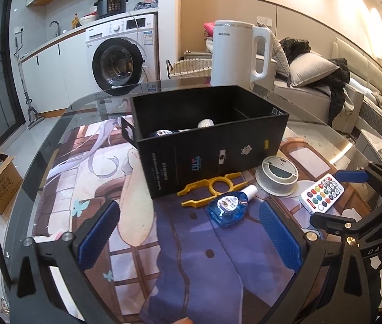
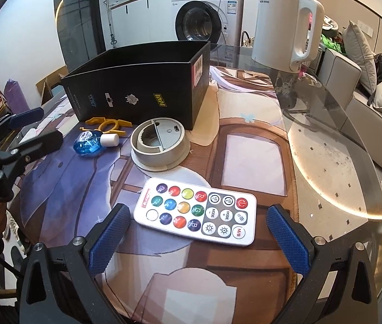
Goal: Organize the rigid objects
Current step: 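Move the left tool toward the blue correction tape while the right approaches the white remote, then close the left gripper on the blue correction tape while the right grasps the white remote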
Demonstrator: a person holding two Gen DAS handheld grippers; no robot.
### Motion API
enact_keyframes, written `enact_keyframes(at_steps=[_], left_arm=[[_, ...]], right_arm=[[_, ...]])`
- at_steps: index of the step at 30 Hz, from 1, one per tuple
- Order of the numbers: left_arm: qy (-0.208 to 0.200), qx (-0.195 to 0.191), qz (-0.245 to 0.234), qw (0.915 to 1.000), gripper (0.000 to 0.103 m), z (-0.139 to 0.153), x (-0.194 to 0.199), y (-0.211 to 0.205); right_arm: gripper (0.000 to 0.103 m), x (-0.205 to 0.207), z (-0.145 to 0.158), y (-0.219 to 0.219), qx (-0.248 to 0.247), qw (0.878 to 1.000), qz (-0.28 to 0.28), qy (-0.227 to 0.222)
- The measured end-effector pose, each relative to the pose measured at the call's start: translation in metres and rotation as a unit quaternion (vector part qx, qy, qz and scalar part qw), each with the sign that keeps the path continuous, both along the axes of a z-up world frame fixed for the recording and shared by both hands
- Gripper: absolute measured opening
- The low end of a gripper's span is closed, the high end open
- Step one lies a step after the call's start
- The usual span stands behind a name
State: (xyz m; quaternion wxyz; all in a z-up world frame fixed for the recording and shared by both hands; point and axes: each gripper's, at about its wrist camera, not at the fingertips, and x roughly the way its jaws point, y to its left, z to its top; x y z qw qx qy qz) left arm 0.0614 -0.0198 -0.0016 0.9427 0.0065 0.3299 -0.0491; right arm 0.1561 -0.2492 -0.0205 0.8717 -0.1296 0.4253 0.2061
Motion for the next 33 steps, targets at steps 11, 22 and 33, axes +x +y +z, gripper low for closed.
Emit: enact_keyframes(at_steps=[11,22,33], left_arm=[[0.054,0.031,0.008,0.9980,0.103,-0.011,0.025,-0.028],[0.087,0.052,0.038,0.9942,0.103,-0.019,0.032,-0.014],[0.093,0.027,0.049,0.9941,0.103,-0.022,0.020,0.011]], right_arm=[[0.089,-0.005,0.002,0.002,0.009,1.000,0.026,-0.006],[0.089,-0.006,0.002,0.004,0.009,1.000,0.028,-0.008],[0.089,-0.007,0.002,0.006,0.010,0.999,0.031,-0.008]])
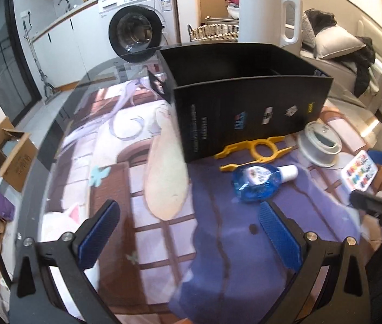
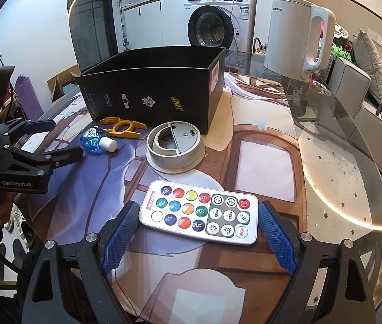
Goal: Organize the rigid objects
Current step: 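Close the left gripper on the blue correction tape while the right grasps the white remote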
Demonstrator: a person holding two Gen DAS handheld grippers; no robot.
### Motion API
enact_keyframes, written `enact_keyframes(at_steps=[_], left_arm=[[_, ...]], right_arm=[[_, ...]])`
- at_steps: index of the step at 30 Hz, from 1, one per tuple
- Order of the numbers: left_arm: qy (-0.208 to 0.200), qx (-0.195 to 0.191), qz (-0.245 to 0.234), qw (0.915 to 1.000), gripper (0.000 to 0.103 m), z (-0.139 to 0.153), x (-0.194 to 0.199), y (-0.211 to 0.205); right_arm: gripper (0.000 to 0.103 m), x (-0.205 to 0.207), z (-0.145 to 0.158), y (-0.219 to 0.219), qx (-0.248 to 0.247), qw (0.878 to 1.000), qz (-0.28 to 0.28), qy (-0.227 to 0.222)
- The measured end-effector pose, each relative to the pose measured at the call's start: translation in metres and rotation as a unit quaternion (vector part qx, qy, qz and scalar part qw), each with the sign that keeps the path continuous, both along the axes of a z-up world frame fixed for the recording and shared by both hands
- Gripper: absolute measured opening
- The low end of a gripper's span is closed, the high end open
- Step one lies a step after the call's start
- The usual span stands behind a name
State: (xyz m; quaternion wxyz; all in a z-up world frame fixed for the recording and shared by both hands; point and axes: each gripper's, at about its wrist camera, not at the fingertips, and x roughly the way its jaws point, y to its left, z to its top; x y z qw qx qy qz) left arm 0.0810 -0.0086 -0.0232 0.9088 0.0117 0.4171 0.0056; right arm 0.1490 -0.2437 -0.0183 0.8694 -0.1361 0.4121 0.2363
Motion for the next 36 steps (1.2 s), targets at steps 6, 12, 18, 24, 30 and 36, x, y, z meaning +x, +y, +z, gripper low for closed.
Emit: enact_keyframes(at_steps=[6,12,18,24,30,36], left_arm=[[-0.006,-0.006,-0.026,0.9996,0.103,0.004,0.007,-0.025],[-0.006,-0.017,-0.030,0.9994,0.101,0.005,0.015,-0.034],[-0.005,-0.030,-0.041,0.9987,0.063,0.001,0.017,-0.037],[-0.024,-0.036,-0.048,0.9979,0.056,0.007,0.004,-0.032],[-0.043,-0.045,-0.048,0.9969,0.056,0.014,-0.001,-0.025],[-0.069,-0.043,-0.063,0.9947,0.056,0.021,-0.008,-0.023]], right_arm=[[0.089,-0.001,-0.001,-0.001,0.001,1.000,0.003,-0.001],[0.089,-0.001,0.000,-0.001,0.005,1.000,0.006,-0.002],[0.089,-0.002,-0.001,0.001,0.003,1.000,0.009,-0.003],[0.089,-0.002,0.002,-0.001,0.016,1.000,0.011,0.000],[0.089,-0.005,0.007,0.002,0.022,1.000,0.015,-0.014],[0.089,-0.013,0.017,0.001,0.033,0.998,0.017,-0.042]])
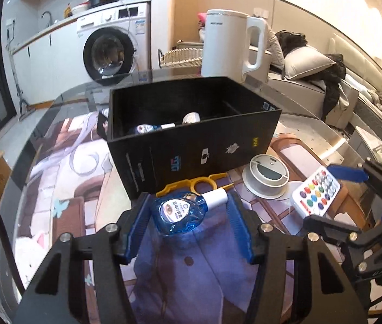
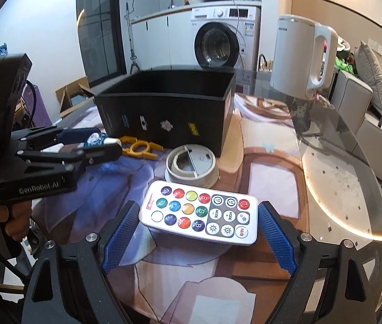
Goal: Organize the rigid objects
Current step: 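Close the left gripper on the blue correction tape while the right grasps the white remote, then carry the tape with the left tool while the right tool carries the remote over the box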
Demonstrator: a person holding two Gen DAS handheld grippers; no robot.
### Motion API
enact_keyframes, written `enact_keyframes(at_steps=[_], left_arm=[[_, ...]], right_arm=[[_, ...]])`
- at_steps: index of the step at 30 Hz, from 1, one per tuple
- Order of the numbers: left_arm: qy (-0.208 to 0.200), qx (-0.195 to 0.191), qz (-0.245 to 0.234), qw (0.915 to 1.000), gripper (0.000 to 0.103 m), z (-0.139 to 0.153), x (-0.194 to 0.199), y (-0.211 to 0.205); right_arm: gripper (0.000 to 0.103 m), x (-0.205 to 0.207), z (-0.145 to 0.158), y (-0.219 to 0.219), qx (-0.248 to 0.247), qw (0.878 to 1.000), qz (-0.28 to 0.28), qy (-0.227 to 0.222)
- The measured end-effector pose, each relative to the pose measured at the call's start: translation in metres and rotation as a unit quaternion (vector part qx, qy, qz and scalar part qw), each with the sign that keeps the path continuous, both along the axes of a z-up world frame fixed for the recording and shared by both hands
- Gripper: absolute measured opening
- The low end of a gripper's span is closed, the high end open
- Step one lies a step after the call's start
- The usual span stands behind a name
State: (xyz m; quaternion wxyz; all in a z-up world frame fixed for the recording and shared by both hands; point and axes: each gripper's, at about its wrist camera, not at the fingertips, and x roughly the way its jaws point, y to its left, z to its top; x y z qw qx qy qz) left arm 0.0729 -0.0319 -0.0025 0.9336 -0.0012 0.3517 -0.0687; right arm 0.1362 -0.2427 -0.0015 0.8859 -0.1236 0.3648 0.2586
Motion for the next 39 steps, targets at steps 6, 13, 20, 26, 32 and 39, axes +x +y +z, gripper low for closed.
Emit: enact_keyframes(at_steps=[6,13,20,26,32,39], left_arm=[[-0.031,-0.002,-0.008,0.9995,0.056,0.014,-0.006,0.003],[-0.061,-0.004,-0.008,0.9981,0.056,0.026,-0.010,0.007],[-0.073,-0.013,-0.007,0.9972,0.056,0.031,-0.013,0.010],[-0.084,-0.017,-0.001,0.9963,0.056,0.035,-0.014,0.012],[-0.095,-0.017,0.002,0.9953,0.056,0.040,-0.013,0.011],[-0.116,-0.016,0.011,0.9930,0.056,0.050,-0.006,0.013]], right_arm=[[0.089,-0.006,0.013,0.000,0.012,1.000,0.003,-0.028],[0.089,-0.011,0.029,0.001,0.028,0.998,0.011,-0.059],[0.089,-0.010,0.041,0.006,0.039,0.996,0.018,-0.083],[0.089,-0.008,0.052,0.009,0.048,0.993,0.023,-0.102],[0.089,-0.001,0.065,0.010,0.071,0.990,0.024,-0.123],[0.089,0.012,0.073,0.016,0.087,0.987,0.022,-0.135]])
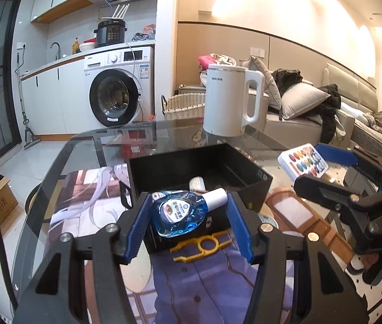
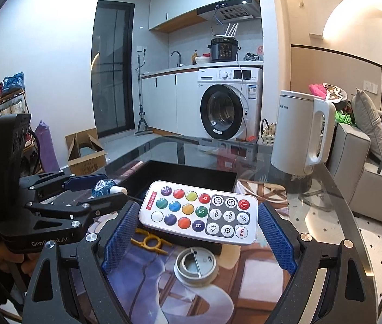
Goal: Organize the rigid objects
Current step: 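Carry the tape with the left tool while the right tool carries the remote over the box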
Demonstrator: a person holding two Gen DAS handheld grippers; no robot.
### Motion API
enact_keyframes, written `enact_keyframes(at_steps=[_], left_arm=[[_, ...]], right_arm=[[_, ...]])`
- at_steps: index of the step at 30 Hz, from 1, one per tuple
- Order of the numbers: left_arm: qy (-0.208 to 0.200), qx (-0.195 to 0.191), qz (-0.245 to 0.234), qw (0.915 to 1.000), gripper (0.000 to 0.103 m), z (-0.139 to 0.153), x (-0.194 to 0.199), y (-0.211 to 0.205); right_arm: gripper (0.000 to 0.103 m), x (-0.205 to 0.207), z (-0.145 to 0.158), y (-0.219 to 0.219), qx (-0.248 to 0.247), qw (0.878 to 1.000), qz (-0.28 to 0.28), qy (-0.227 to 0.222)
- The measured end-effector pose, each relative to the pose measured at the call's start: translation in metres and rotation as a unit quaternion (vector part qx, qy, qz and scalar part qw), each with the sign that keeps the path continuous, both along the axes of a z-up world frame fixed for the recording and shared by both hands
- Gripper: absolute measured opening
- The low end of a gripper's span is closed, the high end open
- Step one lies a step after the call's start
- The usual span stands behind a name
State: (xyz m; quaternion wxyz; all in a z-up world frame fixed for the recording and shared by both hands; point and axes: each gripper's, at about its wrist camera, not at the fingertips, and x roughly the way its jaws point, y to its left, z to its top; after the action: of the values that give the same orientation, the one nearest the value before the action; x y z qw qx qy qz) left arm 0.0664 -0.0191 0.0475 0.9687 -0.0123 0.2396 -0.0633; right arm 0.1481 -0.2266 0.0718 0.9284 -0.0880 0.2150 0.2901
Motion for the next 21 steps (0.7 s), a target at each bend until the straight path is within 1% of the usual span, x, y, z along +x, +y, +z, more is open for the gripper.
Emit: enact_keyframes(at_steps=[7,12,21], left_arm=[[-0.012,-0.005,0.005,0.9999,0.056,0.009,0.010,0.002],[-0.024,-0.001,0.005,0.9997,0.056,0.013,0.016,0.000],[-0.045,0.010,0.024,0.9987,0.056,0.016,0.032,0.001]], right_arm=[[0.089,0.010,0.010,0.009,0.000,1.000,0.004,-0.014],[0.089,0.016,0.019,0.016,0.006,1.000,0.005,-0.030],[0.089,0.037,0.020,0.025,0.010,0.999,0.002,-0.039]])
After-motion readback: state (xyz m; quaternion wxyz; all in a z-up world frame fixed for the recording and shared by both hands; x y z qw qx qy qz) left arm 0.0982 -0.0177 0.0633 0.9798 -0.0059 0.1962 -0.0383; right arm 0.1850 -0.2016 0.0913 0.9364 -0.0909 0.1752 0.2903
